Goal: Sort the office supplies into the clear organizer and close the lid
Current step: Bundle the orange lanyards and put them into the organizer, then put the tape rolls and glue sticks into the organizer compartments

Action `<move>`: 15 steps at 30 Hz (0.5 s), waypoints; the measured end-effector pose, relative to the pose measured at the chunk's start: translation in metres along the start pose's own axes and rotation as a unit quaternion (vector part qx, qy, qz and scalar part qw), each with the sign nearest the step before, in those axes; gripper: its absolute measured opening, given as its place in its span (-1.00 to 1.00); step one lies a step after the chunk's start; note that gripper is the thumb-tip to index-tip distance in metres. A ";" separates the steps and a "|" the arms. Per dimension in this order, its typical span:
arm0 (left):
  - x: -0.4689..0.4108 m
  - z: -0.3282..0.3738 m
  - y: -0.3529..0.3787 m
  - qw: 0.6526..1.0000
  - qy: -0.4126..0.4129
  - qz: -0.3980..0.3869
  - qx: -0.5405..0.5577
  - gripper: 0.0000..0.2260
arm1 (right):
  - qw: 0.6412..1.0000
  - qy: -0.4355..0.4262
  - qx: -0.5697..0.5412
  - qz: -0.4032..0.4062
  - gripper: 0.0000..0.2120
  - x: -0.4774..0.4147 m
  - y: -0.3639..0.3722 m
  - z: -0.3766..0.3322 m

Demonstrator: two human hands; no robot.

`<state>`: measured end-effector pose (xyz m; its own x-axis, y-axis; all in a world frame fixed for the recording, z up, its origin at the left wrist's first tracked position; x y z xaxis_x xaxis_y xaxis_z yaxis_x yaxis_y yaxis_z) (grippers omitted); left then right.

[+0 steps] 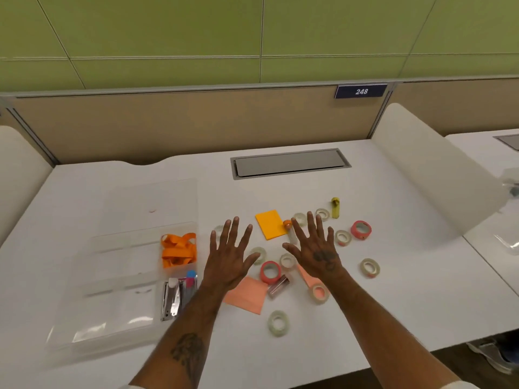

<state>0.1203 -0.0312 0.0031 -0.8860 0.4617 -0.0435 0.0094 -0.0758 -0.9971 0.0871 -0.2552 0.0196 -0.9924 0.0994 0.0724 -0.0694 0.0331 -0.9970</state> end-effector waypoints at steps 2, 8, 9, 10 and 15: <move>-0.003 0.015 0.006 1.000 -0.004 -0.015 0.014 -0.36 | 1.000 -0.005 0.017 -0.008 -0.23 -0.004 0.004 0.019; -0.009 0.045 0.021 0.996 0.000 -0.068 0.058 -0.36 | 1.000 0.000 -0.008 -0.026 -0.24 -0.015 0.011 0.059; -0.009 0.049 0.021 0.996 0.008 -0.073 0.059 -0.38 | 1.000 0.001 -0.008 -0.028 -0.24 -0.017 0.012 0.065; -0.008 0.052 0.021 0.995 0.022 -0.077 0.057 -0.41 | 0.999 0.004 -0.009 -0.032 -0.26 -0.019 0.013 0.070; -0.008 0.062 0.015 0.992 0.107 -0.052 0.034 -0.48 | 0.999 0.016 -0.026 -0.037 -0.41 -0.025 0.017 0.105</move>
<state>0.0991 -0.0907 -0.0080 -0.7621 0.6462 0.0406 -0.1159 -0.0744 -0.9905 0.1006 -0.3618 -0.0019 -0.9810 0.1258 0.1476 -0.1364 0.0930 -0.9863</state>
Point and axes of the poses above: each hand's wrist, its own x-axis away from the middle knuckle, its own y-axis out of the palm, z = x × y, the point moved 6 cm from there along -x, towards the middle knuckle, and after that the axes turned 4 degrees about -z, right-handed, at the moved point
